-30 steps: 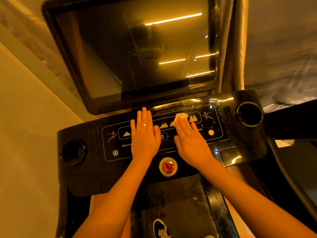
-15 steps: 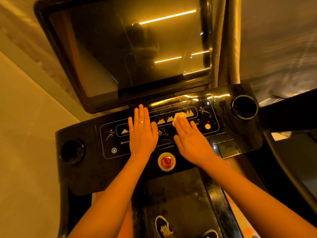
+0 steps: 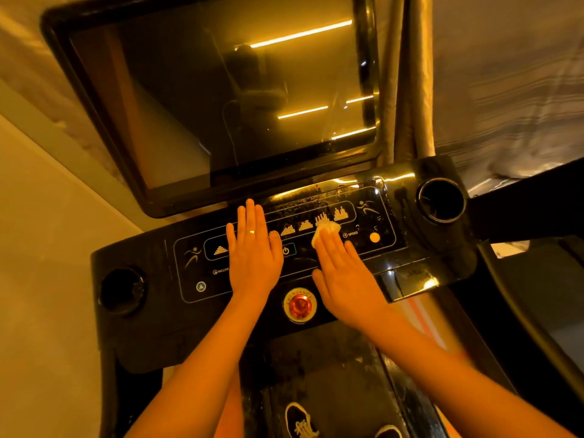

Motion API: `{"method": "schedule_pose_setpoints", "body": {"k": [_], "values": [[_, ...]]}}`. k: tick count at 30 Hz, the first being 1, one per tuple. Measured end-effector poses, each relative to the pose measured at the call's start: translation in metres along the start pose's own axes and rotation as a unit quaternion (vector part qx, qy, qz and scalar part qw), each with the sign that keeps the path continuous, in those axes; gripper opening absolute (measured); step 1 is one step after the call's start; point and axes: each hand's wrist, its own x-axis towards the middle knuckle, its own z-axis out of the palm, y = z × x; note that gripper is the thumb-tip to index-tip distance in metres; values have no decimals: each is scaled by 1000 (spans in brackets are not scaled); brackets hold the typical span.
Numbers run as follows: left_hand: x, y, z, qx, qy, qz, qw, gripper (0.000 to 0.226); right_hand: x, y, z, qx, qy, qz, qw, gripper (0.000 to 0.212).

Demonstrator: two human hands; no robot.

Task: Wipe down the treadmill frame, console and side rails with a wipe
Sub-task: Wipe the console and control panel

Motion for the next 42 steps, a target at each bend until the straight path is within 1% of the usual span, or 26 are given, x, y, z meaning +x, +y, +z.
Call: {"method": "schedule_pose_setpoints", "body": {"k": [4, 7, 9, 12, 15, 22, 24, 28, 31, 36, 38, 40, 42], "values": [[-1, -1, -1, 0, -2, 0, 1000, 61, 74, -1, -21, 11, 22, 25, 999, 65], [-1, 0, -1, 4, -2, 0, 1000, 59, 93, 0, -24, 5, 32, 36, 999, 63], [-1, -1, 0, 2, -1, -2, 1000, 59, 77, -2, -18, 13, 37, 34, 999, 63], [-1, -2, 1, 2, 2, -1, 1000, 59, 24, -6, -6, 36, 21, 22, 999, 62], [-1, -2, 1, 3, 2, -1, 1000, 61, -17, -6, 3, 26, 5, 18, 1000, 61], [-1, -2, 1, 1, 1, 0, 1000, 59, 32, 1, -11, 25, 7, 31, 999, 63], [-1, -2, 1, -2, 1, 1, 1000, 59, 18, 4, -8, 27, 3, 26, 999, 62], [-1, -2, 2, -2, 5, 3, 1000, 59, -45, 4, 6, 51, -12, 26, 998, 60], [-1, -2, 2, 3, 1, 7, 1000, 59, -55, 3, 11, 53, -14, 30, 998, 60], [1, 14, -2, 1, -10, 95, 995, 57, -7, 3, -6, 51, 4, 10, 999, 62], [6, 26, 3, -10, -13, 81, 997, 60, 24, 7, -14, 44, 17, 10, 999, 65], [7, 32, 6, 3, -12, 61, 998, 62, 57, 10, -22, 35, 29, 14, 999, 62], [6, 32, 8, 15, -11, 59, 998, 62, 84, 15, -30, 34, 34, 15, 999, 59]]}}
